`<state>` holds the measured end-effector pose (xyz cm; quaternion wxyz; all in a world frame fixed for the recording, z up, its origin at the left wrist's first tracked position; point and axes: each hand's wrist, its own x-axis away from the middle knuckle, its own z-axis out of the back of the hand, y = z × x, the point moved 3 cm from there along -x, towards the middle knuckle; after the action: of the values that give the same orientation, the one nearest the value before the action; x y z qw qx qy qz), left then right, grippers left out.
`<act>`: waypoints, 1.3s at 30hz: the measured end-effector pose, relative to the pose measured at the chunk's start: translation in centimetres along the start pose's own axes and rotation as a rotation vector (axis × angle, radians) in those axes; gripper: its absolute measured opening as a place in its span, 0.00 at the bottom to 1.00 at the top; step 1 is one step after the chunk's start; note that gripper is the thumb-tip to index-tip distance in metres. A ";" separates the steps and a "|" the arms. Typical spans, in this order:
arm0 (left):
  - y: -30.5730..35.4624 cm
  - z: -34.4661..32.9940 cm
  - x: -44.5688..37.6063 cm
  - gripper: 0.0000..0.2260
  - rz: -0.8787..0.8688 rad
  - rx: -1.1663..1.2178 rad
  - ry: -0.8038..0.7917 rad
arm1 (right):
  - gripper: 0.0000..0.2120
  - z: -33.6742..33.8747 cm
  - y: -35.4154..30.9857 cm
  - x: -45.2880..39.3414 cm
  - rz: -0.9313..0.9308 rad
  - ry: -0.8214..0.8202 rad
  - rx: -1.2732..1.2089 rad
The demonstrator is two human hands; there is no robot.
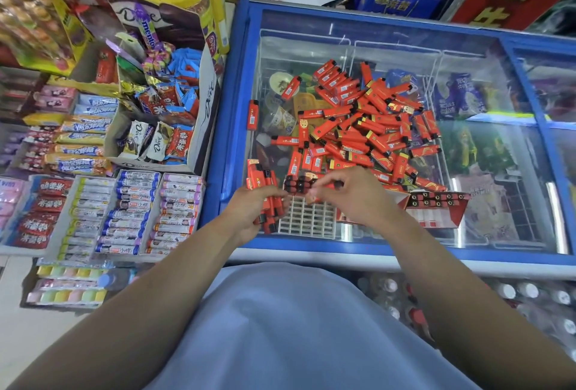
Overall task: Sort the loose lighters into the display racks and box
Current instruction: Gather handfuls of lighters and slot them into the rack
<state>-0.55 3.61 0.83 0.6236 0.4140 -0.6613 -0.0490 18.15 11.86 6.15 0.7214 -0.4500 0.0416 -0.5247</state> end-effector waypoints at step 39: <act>0.0 -0.8 0.3 0.13 0.023 0.007 -0.041 | 0.04 -3.3 2.3 -0.2 0.153 0.420 0.389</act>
<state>0.20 3.78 1.29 0.6089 0.4074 -0.6789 -0.0482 17.91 10.09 2.52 0.8073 -0.1804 0.1224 -0.5483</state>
